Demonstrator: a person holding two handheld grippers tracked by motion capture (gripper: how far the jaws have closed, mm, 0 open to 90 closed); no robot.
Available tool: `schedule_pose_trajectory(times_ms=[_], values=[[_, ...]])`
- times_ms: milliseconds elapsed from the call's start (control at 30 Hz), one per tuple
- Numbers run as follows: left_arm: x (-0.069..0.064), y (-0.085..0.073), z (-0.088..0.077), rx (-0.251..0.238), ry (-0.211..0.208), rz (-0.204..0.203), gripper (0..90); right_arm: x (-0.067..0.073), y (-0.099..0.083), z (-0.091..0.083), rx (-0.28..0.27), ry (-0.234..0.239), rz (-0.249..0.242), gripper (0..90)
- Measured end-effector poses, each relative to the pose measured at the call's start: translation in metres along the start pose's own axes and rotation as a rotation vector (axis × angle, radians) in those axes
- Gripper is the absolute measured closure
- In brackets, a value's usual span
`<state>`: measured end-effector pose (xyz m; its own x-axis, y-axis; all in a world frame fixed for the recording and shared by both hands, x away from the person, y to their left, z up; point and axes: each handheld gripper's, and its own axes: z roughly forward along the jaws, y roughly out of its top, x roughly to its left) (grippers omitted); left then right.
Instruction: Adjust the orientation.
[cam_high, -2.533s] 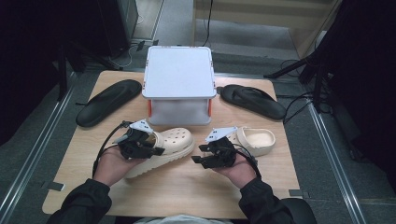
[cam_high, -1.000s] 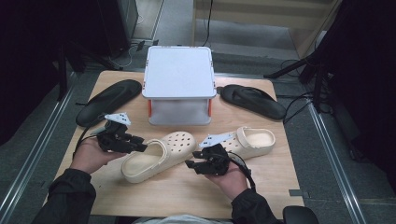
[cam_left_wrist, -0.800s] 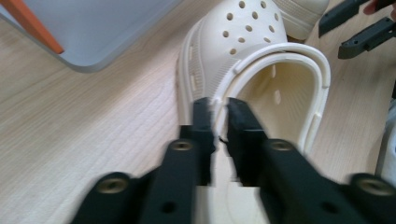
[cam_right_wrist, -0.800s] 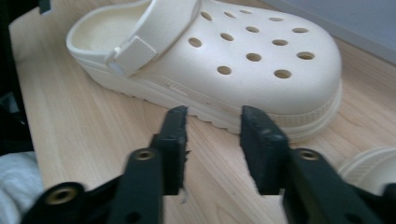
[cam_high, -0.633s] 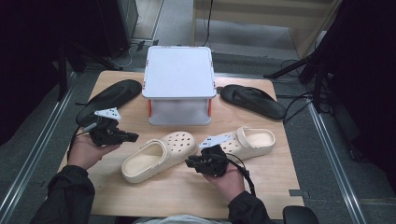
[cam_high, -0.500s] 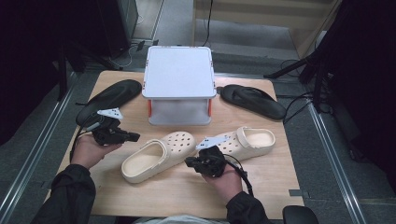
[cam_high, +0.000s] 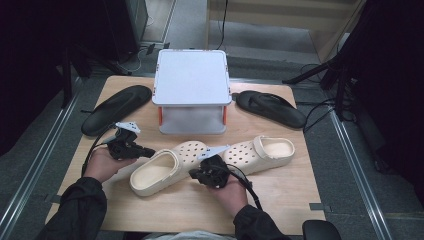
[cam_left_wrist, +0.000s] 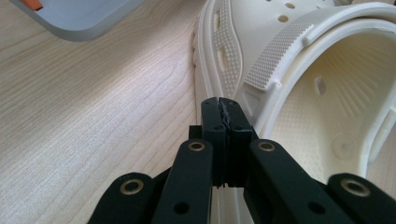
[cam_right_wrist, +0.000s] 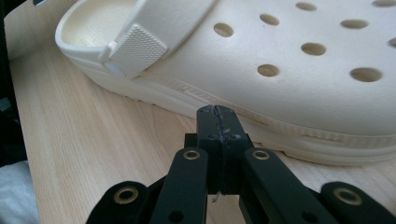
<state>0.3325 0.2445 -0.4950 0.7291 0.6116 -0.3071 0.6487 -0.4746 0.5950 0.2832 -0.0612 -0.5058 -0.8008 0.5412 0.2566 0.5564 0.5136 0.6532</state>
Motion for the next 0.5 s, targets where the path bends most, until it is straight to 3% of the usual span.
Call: schedule_pose_trajectory(times_ms=[133,233,500], values=[[-0.002,-0.004,0.0,-0.003,-0.012,-0.015,89.9,0.0,0.0,0.005,0.011,-0.009,-0.006,90.0],[-0.006,-0.006,-0.001,0.007,0.001,-0.001,89.9,-0.001,0.002,0.006,0.007,-0.008,-0.002,90.0],[-0.014,-0.012,-0.004,0.004,0.021,-0.024,89.9,-0.005,0.007,0.008,0.008,-0.019,-0.005,90.0]])
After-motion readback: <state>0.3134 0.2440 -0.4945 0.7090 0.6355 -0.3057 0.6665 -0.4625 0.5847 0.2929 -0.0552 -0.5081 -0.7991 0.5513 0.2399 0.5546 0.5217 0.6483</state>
